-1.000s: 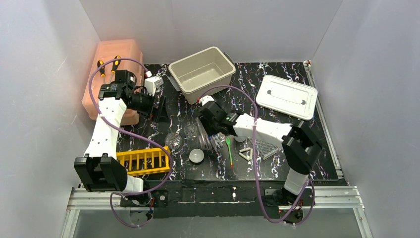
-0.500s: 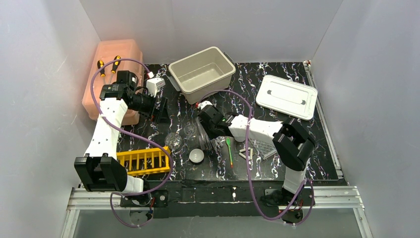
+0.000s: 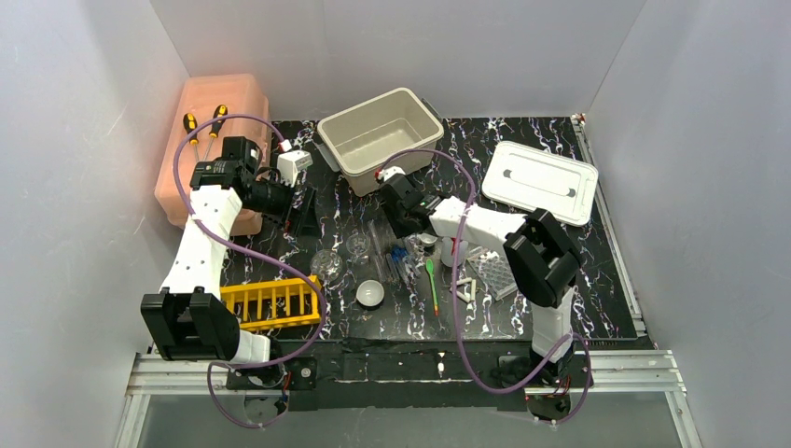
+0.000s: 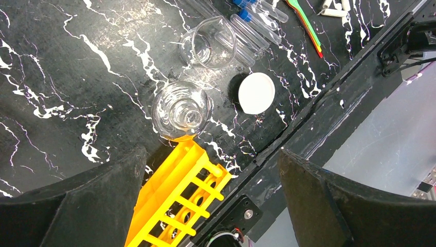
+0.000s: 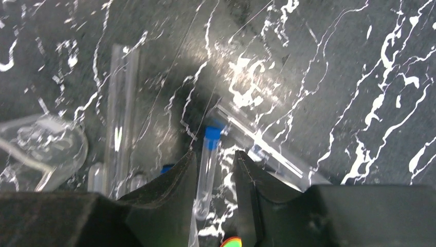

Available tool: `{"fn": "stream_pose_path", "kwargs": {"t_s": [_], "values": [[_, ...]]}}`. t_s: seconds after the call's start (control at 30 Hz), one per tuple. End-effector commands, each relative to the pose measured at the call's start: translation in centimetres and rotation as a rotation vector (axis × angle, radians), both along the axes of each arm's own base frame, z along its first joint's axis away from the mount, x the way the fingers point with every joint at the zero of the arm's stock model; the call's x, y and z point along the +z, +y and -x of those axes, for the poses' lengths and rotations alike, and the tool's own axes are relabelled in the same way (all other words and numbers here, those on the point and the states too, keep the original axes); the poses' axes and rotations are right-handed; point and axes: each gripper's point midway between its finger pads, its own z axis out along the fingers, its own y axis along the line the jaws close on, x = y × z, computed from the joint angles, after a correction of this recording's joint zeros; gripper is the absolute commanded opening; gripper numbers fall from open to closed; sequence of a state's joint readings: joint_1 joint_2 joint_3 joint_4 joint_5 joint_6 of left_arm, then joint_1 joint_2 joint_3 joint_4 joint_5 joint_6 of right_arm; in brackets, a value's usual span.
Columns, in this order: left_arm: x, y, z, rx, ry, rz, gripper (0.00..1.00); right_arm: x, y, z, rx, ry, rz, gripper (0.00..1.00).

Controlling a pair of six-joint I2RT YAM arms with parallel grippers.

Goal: Organize the chemistry lab equipment
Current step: Pick up the test tube at the center of the board.

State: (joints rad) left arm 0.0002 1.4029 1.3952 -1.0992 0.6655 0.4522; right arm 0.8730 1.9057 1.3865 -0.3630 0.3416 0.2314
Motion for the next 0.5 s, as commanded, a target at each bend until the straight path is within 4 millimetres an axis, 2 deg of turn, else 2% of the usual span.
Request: {"fn": "stream_pose_path", "kwargs": {"t_s": [0.0, 0.37, 0.47], "values": [[0.6, -0.4, 0.6, -0.009, -0.017, 0.02, 0.99, -0.3, 0.6, -2.1, -0.001, -0.025, -0.002, 0.41], [1.1, -0.4, 0.1, 0.002, -0.032, 0.024, 0.99, -3.4, 0.6, -2.0, 0.01, 0.017, 0.044, 0.41], [1.2, -0.4, 0.0, 0.01, -0.033, 0.026, 0.99, -3.6, 0.5, -1.9, 0.01, 0.023, 0.048, 0.33]]}}
